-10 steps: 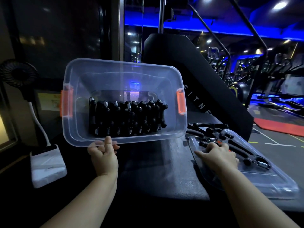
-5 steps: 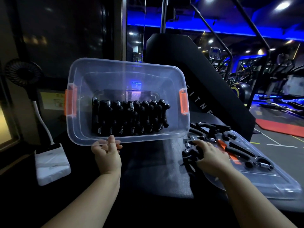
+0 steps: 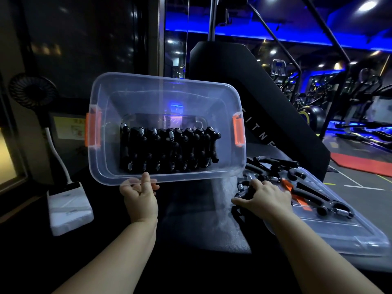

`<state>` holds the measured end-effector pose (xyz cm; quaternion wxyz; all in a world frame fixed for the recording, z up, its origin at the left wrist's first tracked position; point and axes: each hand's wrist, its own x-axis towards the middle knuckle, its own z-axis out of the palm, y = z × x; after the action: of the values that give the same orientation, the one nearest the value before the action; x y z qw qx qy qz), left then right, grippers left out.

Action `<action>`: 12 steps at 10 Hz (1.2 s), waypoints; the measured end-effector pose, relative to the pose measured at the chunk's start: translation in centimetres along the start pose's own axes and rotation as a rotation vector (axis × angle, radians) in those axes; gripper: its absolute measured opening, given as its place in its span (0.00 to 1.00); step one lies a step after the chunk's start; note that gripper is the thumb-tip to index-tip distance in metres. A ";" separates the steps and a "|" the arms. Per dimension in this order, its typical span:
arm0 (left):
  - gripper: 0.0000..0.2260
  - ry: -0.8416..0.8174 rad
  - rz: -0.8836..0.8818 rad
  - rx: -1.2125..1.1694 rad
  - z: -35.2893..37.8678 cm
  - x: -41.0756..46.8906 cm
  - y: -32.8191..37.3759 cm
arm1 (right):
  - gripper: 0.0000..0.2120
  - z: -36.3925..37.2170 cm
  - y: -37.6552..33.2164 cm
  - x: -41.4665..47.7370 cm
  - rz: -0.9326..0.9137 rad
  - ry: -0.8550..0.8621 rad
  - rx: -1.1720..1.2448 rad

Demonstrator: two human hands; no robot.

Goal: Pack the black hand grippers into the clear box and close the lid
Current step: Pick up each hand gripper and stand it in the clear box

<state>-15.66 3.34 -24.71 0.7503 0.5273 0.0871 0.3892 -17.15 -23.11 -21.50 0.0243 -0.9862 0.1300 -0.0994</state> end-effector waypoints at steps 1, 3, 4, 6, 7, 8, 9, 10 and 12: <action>0.09 0.005 0.005 0.000 0.0 0.0 0.0 | 0.40 0.0 0.0 0.0 -0.008 0.006 0.000; 0.09 0.009 0.019 -0.017 -0.1 0.0 0.0 | 0.40 -0.2 0.0 -0.5 -0.169 -0.023 -0.005; 0.09 0.005 0.016 -0.027 -0.1 -0.1 0.1 | 0.39 -0.1 -0.4 -0.9 -0.258 -0.026 0.017; 0.09 0.007 0.015 -0.022 -0.1 0.0 0.1 | 0.38 0.2 -0.8 -1.2 -0.371 -0.048 0.044; 0.09 0.008 0.014 -0.017 -0.1 0.0 0.1 | 0.38 -0.2 -1.3 -1.4 -0.438 -0.093 0.040; 0.09 0.009 0.015 -0.025 0.0 0.0 0.1 | 0.43 0.1 -2.3 -1.9 -0.489 -0.159 0.065; 0.09 0.008 0.007 -0.023 0.0 0.0 0.2 | 0.44 0.7 -3.1 -2.2 -0.510 -0.165 0.084; 0.09 0.009 -0.002 -0.024 0.0 0.1 0.2 | 0.44 0.7 -3.1 -2.2 -0.515 -0.147 0.082; 0.08 -0.005 -0.018 -0.019 0.0 0.0 0.3 | 0.29 -0.4 -4.0 -3.2 -0.616 -0.078 0.030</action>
<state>-15.83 3.37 -24.47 0.7590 0.5203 0.0862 0.3818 -19.27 -18.38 -21.41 0.0124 -0.9818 -0.1775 -0.0662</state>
